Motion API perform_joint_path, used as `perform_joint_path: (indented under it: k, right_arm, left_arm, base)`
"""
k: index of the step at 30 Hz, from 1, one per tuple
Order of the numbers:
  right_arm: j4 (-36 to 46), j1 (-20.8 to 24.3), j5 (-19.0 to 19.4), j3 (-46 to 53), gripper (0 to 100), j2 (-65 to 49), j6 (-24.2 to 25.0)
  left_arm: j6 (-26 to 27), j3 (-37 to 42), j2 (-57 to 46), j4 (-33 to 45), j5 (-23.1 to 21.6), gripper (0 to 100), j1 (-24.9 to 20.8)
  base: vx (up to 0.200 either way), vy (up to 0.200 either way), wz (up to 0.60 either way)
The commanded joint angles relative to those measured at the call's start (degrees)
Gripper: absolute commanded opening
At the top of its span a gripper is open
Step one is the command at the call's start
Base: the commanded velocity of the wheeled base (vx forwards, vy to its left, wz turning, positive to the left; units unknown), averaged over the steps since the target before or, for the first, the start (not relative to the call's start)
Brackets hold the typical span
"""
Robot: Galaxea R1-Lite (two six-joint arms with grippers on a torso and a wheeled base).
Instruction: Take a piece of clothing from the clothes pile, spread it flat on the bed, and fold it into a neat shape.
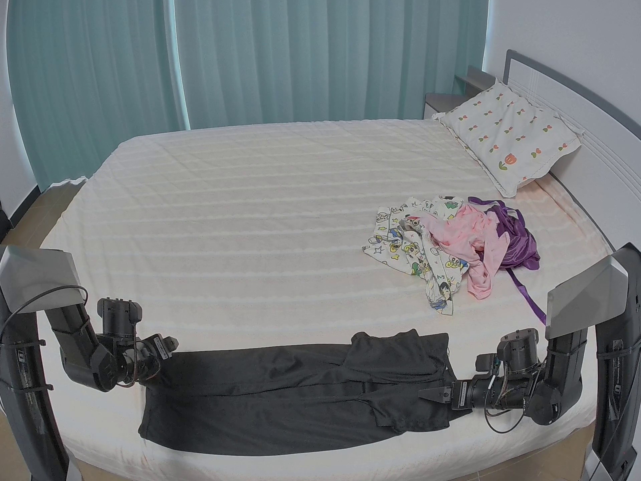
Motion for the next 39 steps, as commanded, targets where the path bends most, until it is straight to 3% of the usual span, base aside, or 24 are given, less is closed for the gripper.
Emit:
perform_joint_path:
  k: [1,6,7,15,24,39]
  right_arm:
    - [-0.03,0.01,0.04,-0.15,100,0.11,0.06]
    - [-0.03,-0.08,0.04,-0.15,100,0.11,0.14]
    - [0.05,-0.08,0.04,-0.24,100,0.11,0.14]
    - [-0.03,-0.08,0.13,-0.51,100,0.9,0.23]
    - [-0.12,-0.26,0.21,-1.3,100,0.9,0.5]
    - [-0.65,-0.52,0.04,-4.2,100,0.11,7.44]
  left_arm:
    - [-0.1,-3.27,5.19,-0.2,-0.3,100,2.04]
    - [-0.1,-4.68,6.42,-0.03,-0.83,100,3.27]
    - [-0.1,-4.59,6.51,-0.03,-1.53,0,3.36]
    - [-4.49,-5.38,6.95,-0.2,-3.46,0,3.71]
    - [-13.98,-4.41,4.75,-3.19,-4.34,0,5.29]
    - [-14.16,-3.27,5.54,-5.21,-5.04,0,5.91]
  base:
    - [0.0,0.0,0.0]
    - [0.0,0.0,0.0]
    - [0.0,0.0,0.0]
    - [0.0,0.0,0.0]
    - [0.0,0.0,0.0]
    - [0.0,0.0,0.0]
